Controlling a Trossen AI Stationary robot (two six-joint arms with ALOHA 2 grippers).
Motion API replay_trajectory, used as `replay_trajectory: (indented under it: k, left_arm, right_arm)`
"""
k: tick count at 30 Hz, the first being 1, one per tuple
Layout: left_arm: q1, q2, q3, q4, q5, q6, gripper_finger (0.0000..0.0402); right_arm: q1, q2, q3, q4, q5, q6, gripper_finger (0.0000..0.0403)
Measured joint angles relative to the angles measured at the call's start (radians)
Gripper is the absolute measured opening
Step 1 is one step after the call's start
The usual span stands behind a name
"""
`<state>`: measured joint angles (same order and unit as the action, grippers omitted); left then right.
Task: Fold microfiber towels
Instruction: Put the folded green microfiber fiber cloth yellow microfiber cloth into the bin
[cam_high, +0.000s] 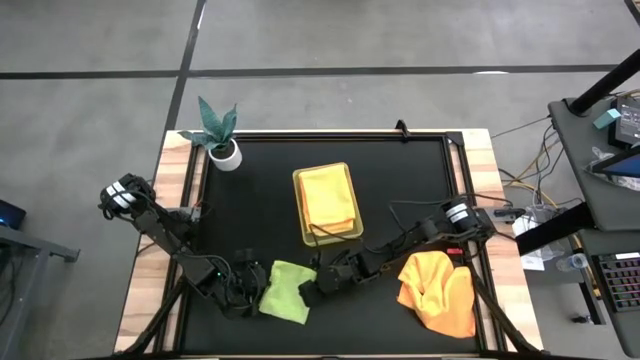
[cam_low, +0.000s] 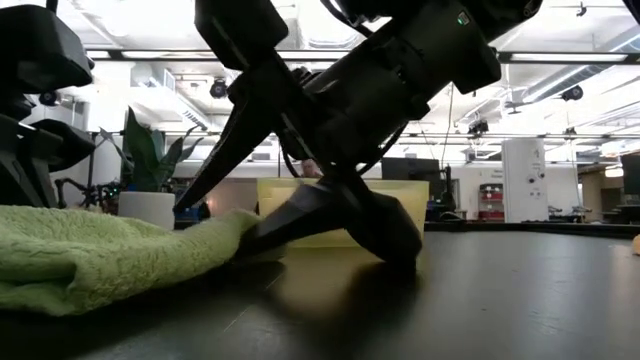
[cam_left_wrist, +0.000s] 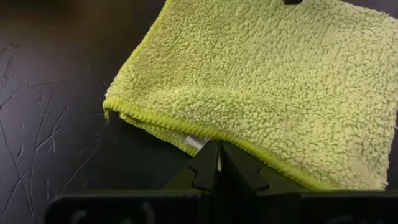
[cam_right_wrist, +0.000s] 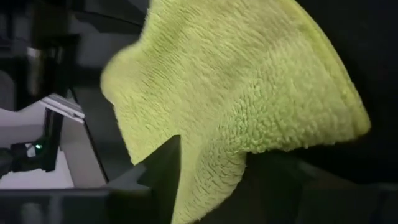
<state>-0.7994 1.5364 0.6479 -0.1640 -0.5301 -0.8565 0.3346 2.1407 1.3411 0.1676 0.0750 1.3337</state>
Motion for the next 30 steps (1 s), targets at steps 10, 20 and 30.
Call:
replay_trajectory:
  k: [10,20,30]
  left_arm:
    - [0.001,0.000,0.000,0.052,0.003,0.001,0.0005]
    - [0.000,0.000,0.001,0.052,0.003,0.006,0.0005]
    - [-0.007,-0.042,0.005,0.012,0.045,0.034,0.0005]
  right_arm:
    - [-0.006,0.001,0.016,0.046,0.104,-0.099,0.0123]
    - [-0.006,0.001,0.015,0.037,0.127,-0.156,0.0015]
    - [-0.018,-0.088,0.007,-0.132,0.121,-0.374,0.0009]
